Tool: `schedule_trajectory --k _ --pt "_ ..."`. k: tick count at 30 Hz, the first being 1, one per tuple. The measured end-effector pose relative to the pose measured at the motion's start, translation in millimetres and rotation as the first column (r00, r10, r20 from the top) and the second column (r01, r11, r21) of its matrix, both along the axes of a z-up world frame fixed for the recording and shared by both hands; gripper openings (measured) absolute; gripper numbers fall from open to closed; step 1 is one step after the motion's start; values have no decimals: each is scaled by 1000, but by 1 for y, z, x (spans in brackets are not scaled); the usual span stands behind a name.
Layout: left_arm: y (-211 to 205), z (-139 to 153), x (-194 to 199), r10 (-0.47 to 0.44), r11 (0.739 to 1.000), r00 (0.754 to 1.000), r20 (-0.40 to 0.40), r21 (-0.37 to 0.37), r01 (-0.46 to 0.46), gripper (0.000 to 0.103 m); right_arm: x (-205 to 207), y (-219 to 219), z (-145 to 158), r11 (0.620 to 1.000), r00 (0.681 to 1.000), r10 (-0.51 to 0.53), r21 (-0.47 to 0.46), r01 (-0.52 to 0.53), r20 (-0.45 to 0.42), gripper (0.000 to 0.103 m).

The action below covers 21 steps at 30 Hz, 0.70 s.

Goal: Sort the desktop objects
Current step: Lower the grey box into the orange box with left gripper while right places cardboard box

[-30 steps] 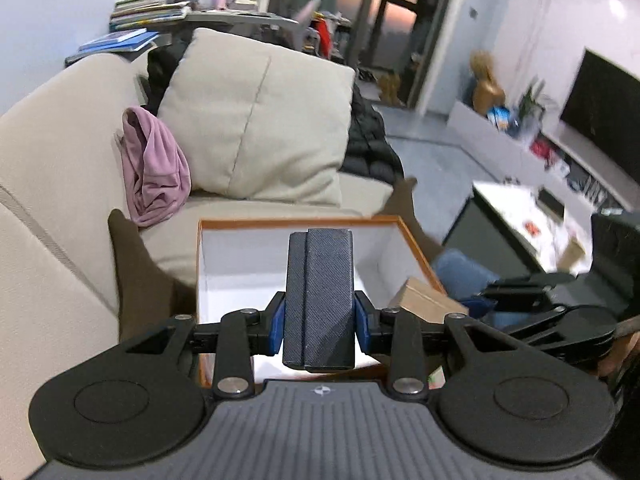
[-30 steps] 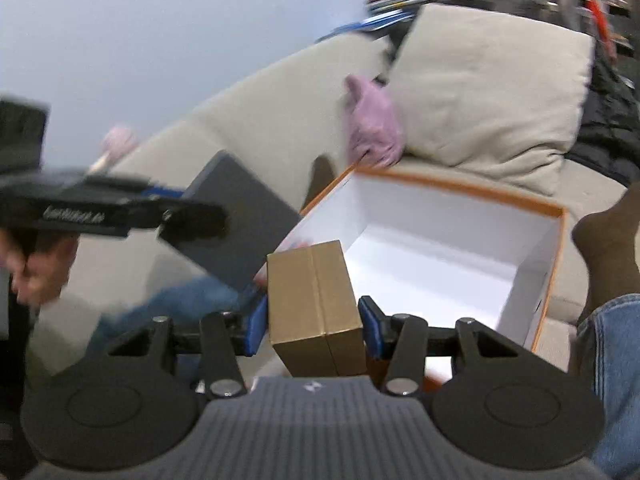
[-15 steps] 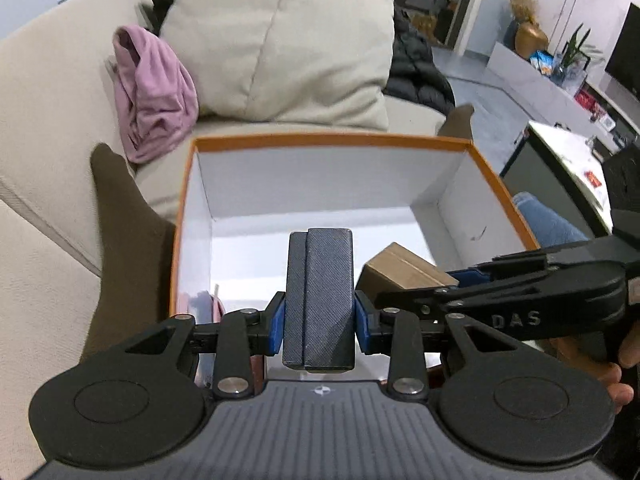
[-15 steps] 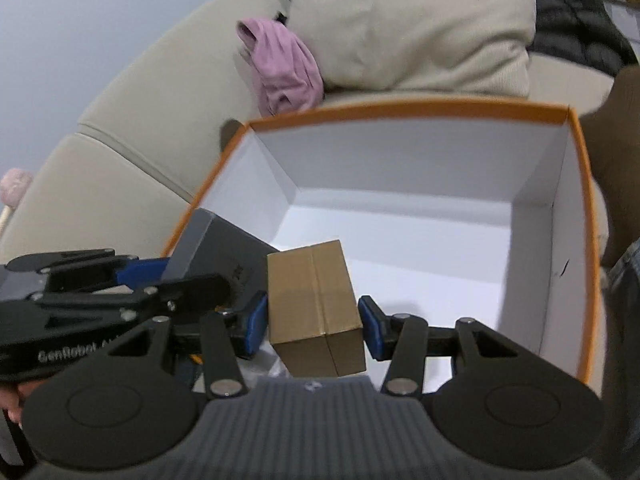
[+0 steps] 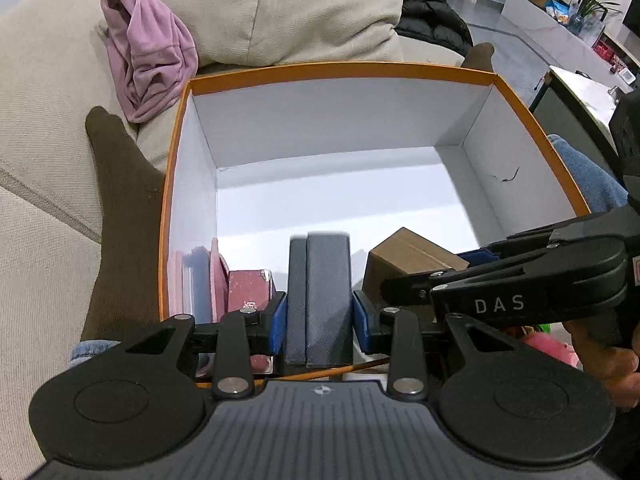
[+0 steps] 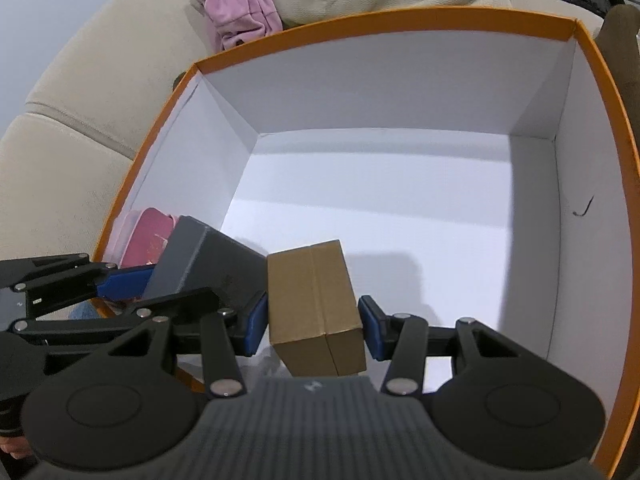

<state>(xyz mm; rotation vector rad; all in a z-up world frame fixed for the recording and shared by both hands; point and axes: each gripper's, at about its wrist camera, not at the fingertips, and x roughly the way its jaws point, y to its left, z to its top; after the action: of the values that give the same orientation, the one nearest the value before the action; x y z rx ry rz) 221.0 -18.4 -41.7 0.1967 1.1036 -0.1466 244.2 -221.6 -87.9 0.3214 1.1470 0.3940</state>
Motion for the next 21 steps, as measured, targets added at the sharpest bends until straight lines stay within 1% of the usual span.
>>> schedule_trajectory --k 4,7,9,11,13,16,19,21 --pt "0 3 -1 -3 1000 1000 0 0 3 39 0 -1 0 1000 1000 -25 -6 24 -14 51" --pt "5 9 -6 2 999 1000 7 -32 -2 39 0 2 0 999 999 -32 -17 32 -20 51" --pt "10 16 -14 2 998 999 35 -60 0 39 0 1 0 998 998 -66 -16 66 -23 51" --pt "16 26 -24 22 997 996 91 -77 -15 39 2 -1 0 993 993 -119 -14 119 -21 51" --pt "25 38 -35 64 995 986 157 -91 -50 39 1 0 1 987 987 -160 -21 160 -16 51" --pt "41 53 -48 126 987 962 242 -129 -97 39 0 8 0 992 991 -130 -8 129 -27 51" --pt "58 59 -53 201 975 942 268 -150 -166 39 -2 9 -2 993 993 -103 47 106 -66 52" --pt "67 58 -55 238 967 932 272 -157 -201 39 -3 9 0 993 993 -95 60 99 -66 52"
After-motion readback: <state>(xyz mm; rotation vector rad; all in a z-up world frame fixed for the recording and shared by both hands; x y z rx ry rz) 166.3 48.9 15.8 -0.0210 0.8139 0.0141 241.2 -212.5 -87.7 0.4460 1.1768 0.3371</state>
